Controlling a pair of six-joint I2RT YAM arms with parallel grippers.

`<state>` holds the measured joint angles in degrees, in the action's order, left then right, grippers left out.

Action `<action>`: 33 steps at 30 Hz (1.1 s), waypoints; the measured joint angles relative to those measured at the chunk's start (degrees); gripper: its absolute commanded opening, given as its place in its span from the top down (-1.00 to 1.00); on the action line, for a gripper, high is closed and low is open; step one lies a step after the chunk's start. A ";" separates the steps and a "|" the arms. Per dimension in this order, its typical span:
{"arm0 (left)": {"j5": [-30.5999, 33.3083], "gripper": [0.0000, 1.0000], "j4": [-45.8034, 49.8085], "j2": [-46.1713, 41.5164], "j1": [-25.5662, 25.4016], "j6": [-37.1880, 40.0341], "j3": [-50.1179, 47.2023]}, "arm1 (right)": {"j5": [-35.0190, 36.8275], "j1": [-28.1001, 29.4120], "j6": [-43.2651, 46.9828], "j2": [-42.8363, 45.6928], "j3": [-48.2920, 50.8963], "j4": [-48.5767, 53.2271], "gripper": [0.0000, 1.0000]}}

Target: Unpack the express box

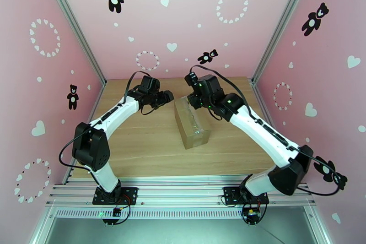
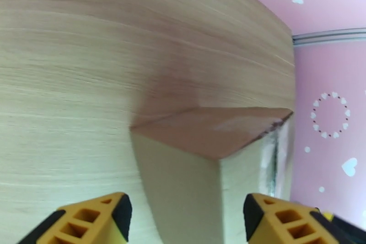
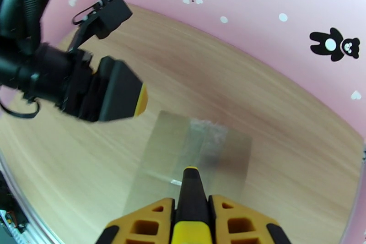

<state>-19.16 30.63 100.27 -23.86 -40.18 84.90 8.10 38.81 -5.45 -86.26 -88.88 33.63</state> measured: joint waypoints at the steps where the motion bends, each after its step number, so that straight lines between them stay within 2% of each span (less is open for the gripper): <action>1: -0.22 -0.43 -0.37 0.09 -0.22 -0.17 0.00 | 0.28 0.00 0.48 -0.50 -0.15 -0.52 1.00; 16: -1.68 -0.41 -2.75 7.30 -2.12 -1.31 2.84 | 2.27 -0.42 3.34 -5.57 -1.46 -7.37 1.00; 33: -1.60 -0.39 -1.46 7.54 -2.23 -1.46 3.67 | 1.79 -1.03 2.62 -7.02 -1.62 -8.48 1.00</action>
<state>-20.75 29.17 107.81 -26.09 -41.65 88.58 9.89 37.78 -2.83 -93.27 -90.50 25.15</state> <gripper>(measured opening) 0.697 0.195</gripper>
